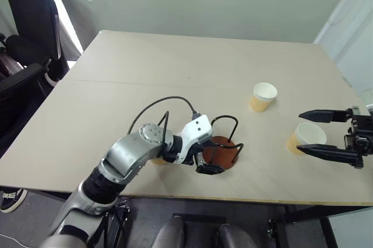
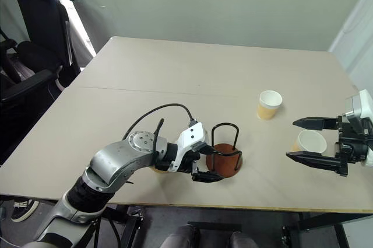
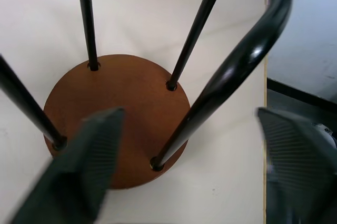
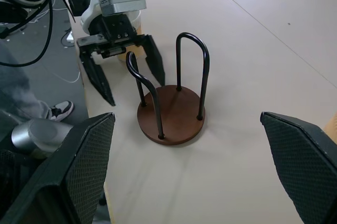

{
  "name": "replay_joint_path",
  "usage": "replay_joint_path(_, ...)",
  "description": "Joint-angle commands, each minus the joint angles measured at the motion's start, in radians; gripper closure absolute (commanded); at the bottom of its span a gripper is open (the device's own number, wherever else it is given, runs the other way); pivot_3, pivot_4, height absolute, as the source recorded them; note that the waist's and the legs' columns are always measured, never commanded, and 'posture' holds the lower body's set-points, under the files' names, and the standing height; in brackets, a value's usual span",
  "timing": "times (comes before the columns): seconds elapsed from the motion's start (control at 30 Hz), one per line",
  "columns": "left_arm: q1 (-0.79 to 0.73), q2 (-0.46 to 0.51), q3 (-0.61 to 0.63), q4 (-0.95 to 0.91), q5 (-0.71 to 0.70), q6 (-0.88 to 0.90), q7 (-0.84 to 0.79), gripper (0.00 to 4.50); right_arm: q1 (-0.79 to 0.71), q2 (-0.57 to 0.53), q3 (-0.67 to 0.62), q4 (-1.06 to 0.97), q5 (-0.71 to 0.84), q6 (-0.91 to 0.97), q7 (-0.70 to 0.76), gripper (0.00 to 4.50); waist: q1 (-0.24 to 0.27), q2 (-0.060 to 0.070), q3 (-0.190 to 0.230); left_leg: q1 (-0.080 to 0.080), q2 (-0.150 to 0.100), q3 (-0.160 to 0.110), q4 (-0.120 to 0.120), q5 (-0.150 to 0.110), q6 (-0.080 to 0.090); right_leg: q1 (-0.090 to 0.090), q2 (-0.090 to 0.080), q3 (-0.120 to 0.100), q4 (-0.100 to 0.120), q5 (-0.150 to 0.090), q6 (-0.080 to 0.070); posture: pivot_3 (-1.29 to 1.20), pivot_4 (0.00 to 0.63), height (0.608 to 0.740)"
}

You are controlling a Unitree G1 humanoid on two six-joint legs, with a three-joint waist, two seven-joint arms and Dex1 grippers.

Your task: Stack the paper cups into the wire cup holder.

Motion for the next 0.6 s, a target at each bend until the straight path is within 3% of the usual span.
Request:
replay_joint_path(0.03, -0.041, 0.029, 0.084, -0.018, -0.025, -0.012, -0.011, 0.01, -0.004, -0.015, 0.003, 0.003, -0.017, -0.013, -0.005, 0.0, 0.0, 0.0, 0.0, 0.0, 0.0, 0.0, 0.0, 0.0, 0.0, 0.0, 0.0, 0.0, 0.0, 0.0, 0.0, 0.0, 0.15, 0.74)
replay_joint_path(0.3, -0.126, 0.182, 0.359, 0.027, -0.172, -0.072, -0.162, 0.01, -0.009, -0.066, 0.072, 0.1, -0.157, -0.069, -0.003, 0.0, -0.001, 0.0, 0.0, 0.0, 0.0, 0.0, 0.0, -0.001, 0.001, -0.001, 0.0, 0.001, 0.0, 0.0, 0.0, 0.0, 0.15, 0.74)
replay_joint_path(0.5, -0.048, 0.403, 0.546, 0.089, -0.206, -0.252, -0.399, 0.01, -0.028, -0.094, 0.17, 0.23, -0.287, -0.167, 0.017, 0.0, -0.005, 0.001, 0.0, -0.001, 0.0, -0.001, -0.001, -0.007, 0.002, -0.005, 0.0, 0.003, 0.0, 0.0, 0.0, 0.0, 0.15, 0.74)
replay_joint_path(0.6, 0.036, 0.462, 0.622, 0.087, -0.227, -0.324, -0.483, 0.01, -0.053, -0.096, 0.221, 0.273, -0.33, -0.201, 0.02, 0.0, -0.007, 0.002, 0.001, -0.002, 0.0, -0.001, -0.001, -0.01, 0.004, -0.006, 0.0, 0.003, 0.0, 0.0, -0.001, 0.0, 0.15, 0.74)
